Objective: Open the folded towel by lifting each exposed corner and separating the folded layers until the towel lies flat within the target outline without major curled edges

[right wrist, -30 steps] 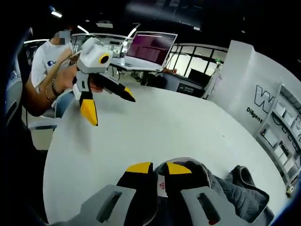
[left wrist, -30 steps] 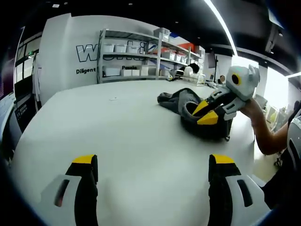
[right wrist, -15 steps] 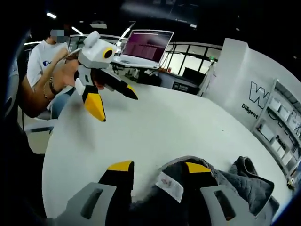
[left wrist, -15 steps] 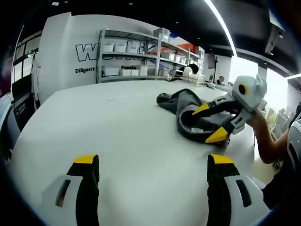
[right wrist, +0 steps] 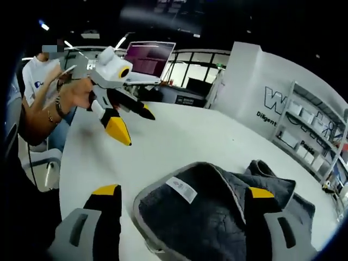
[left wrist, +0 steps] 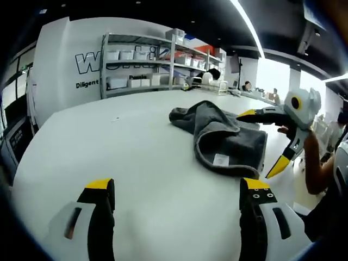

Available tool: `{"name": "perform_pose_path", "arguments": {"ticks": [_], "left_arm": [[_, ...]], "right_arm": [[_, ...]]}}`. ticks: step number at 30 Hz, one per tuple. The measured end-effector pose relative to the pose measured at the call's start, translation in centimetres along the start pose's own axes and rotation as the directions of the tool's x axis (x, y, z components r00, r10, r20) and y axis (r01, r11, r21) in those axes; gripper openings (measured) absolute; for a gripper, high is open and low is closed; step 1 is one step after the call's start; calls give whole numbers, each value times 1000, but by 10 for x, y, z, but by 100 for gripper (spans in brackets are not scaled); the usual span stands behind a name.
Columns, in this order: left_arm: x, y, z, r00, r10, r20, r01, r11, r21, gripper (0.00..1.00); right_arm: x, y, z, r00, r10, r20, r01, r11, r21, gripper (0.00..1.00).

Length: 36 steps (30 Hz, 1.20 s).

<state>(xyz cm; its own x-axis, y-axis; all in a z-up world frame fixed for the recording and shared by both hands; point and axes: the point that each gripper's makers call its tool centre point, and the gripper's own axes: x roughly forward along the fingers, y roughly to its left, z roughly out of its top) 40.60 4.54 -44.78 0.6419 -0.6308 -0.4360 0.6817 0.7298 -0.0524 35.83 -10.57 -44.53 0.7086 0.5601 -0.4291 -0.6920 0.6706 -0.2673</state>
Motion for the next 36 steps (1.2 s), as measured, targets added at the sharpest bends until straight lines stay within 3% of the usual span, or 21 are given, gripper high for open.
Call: {"name": "perform_pose_path", "arguments": {"ticks": [6, 18, 27, 30, 36], "left_arm": [[18, -15, 15, 999, -43, -12, 43, 998, 53, 94], [61, -53, 45, 987, -153, -46, 158, 973, 171, 89], [96, -76, 52, 974, -216, -66, 225, 949, 222, 64], [109, -75, 49, 975, -206, -82, 220, 945, 242, 54], [126, -63, 43, 980, -178, -92, 194, 958, 213, 34]], "right_arm": [[-18, -16, -25, 996, -72, -50, 74, 996, 45, 99], [-40, -8, -40, 992, -114, -59, 117, 992, 48, 92], [-50, -15, -52, 987, -142, -76, 149, 985, 84, 93], [-54, -17, -53, 986, -153, -72, 159, 983, 93, 94], [-60, -20, -54, 984, -168, -64, 174, 979, 104, 96]]}}
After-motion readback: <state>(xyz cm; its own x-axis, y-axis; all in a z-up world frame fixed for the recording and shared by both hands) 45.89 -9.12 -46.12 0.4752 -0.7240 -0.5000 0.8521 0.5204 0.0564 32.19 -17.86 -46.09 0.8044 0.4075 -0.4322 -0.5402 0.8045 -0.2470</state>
